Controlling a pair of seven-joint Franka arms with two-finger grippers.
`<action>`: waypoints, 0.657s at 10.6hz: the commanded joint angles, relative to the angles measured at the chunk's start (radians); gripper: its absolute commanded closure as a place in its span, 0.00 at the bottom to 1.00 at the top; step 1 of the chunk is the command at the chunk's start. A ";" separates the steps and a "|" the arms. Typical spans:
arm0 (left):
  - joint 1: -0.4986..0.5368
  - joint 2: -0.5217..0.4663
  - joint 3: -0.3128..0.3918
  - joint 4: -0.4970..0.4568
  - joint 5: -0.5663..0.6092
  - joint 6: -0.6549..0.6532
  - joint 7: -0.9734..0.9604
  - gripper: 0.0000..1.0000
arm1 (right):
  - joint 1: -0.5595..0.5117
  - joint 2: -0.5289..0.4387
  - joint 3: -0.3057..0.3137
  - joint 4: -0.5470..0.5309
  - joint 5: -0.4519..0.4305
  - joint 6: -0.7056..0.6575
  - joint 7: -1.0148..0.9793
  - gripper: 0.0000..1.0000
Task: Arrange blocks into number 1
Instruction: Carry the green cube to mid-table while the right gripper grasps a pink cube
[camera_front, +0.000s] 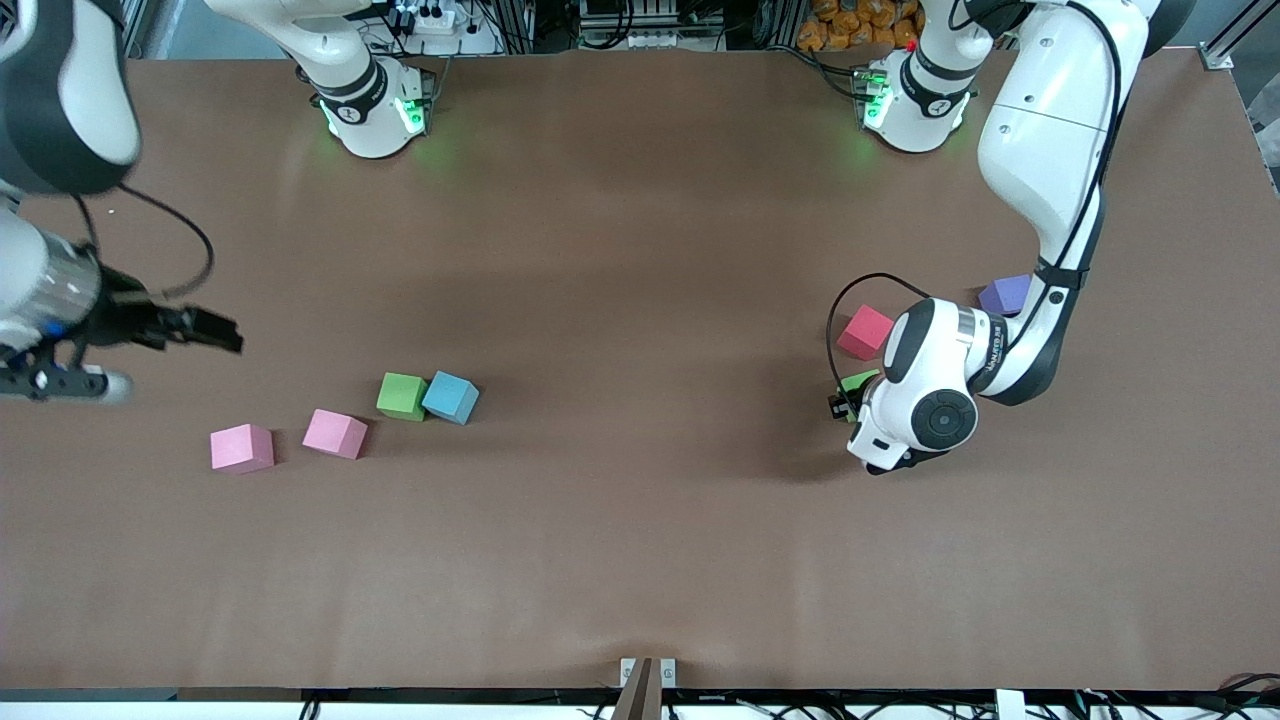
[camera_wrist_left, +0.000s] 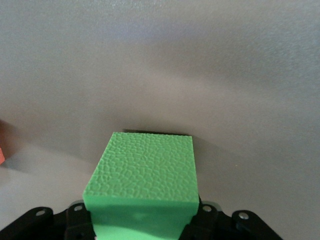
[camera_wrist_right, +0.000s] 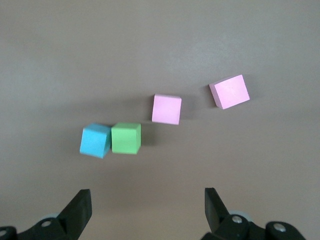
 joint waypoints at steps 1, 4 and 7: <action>-0.050 -0.041 -0.005 -0.013 0.024 0.000 -0.101 1.00 | 0.025 0.077 -0.001 0.012 0.011 0.071 0.184 0.00; -0.176 -0.060 -0.010 -0.019 0.011 0.000 -0.265 1.00 | 0.011 0.141 -0.003 0.012 0.006 0.102 0.116 0.00; -0.212 -0.092 -0.129 -0.074 0.008 0.006 -0.342 1.00 | -0.012 0.203 -0.003 0.006 0.006 0.165 0.007 0.00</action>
